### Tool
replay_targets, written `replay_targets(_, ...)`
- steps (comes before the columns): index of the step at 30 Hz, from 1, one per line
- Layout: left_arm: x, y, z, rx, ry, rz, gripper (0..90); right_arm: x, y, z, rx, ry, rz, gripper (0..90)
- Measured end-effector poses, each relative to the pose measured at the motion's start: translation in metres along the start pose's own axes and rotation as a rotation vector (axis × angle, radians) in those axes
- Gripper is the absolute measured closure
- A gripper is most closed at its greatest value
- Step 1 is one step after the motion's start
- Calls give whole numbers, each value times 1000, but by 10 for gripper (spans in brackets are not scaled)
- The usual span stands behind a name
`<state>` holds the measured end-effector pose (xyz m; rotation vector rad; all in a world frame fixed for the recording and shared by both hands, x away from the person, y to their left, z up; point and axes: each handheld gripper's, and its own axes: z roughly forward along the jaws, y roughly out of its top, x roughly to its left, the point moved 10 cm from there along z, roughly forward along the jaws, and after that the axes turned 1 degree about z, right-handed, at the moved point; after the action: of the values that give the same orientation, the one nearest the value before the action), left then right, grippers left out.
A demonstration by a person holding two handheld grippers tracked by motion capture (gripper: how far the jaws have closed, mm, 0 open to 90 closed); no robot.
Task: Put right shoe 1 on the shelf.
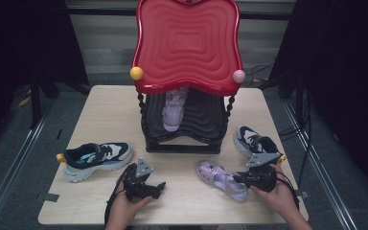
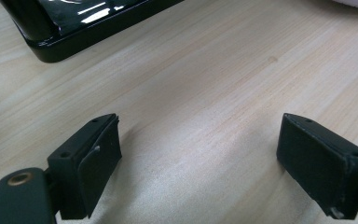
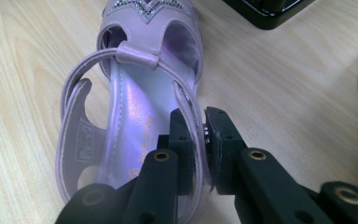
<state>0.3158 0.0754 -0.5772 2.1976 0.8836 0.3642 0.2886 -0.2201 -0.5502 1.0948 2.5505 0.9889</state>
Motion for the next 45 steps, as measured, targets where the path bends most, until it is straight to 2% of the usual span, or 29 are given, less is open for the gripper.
replay_targets(8,0,0,0,0,0,0,130,1,9,-10,-46,-2,35,818)
replay_targets(12,0,0,0,0,0,0,130,3,16,-15,-59,-7,30,819)
replay_targets(23,1,0,0,5,5,5,130,8,45,-32,-172,-19,54,824)
replay_targets(31,1,0,0,5,5,4,130,10,68,-44,-244,-65,64,826)
replay_targets(39,1,0,0,5,5,4,130,3,85,-46,-302,-122,136,828)
replay_targets(45,1,0,0,5,5,4,130,-1,96,-43,-325,-173,190,828)
